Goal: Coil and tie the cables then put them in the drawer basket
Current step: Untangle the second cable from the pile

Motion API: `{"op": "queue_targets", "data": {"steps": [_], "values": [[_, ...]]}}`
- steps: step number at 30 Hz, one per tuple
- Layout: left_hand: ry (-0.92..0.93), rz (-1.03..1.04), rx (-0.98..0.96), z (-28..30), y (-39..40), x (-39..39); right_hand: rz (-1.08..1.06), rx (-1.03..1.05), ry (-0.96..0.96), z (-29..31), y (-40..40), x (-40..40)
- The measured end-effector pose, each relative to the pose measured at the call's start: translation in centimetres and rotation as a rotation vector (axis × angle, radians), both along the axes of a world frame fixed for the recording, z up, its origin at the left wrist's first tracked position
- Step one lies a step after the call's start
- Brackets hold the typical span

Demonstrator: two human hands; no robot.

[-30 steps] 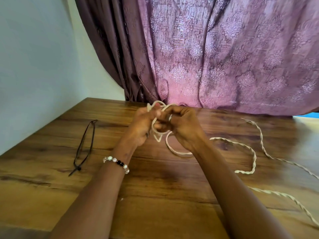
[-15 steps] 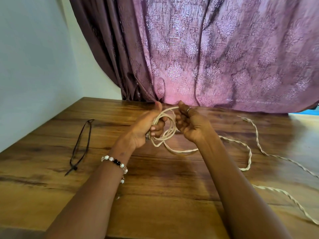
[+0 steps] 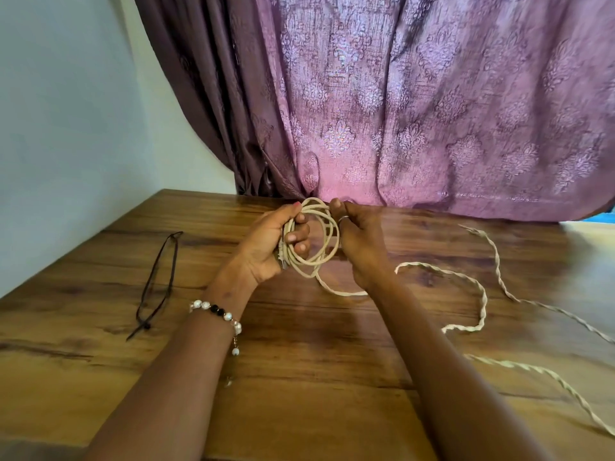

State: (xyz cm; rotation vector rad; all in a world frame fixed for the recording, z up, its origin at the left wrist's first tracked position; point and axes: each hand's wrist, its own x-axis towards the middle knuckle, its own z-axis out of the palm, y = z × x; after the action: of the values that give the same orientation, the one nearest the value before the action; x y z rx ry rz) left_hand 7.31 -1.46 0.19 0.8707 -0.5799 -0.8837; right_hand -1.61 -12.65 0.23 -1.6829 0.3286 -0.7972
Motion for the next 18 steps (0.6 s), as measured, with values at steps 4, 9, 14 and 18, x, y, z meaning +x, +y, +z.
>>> {"op": "queue_targets", "data": {"steps": [4,9,14,18], "values": [[0.07,-0.078,-0.037,-0.1,-0.5,-0.5,0.151,0.333,-0.112,0.4,1.4,0.1],[0.114,-0.16,-0.128,0.0,-0.5,-0.5,0.275,0.289,-0.133,-0.4,1.7,0.6],[0.073,-0.012,-0.019,0.1,-0.3,-0.1,0.158,0.234,-0.164,0.1,0.9,0.0],[0.046,0.074,0.099,-0.2,-0.4,0.4,0.199,0.376,-0.172,0.4,0.9,-0.1]]}}
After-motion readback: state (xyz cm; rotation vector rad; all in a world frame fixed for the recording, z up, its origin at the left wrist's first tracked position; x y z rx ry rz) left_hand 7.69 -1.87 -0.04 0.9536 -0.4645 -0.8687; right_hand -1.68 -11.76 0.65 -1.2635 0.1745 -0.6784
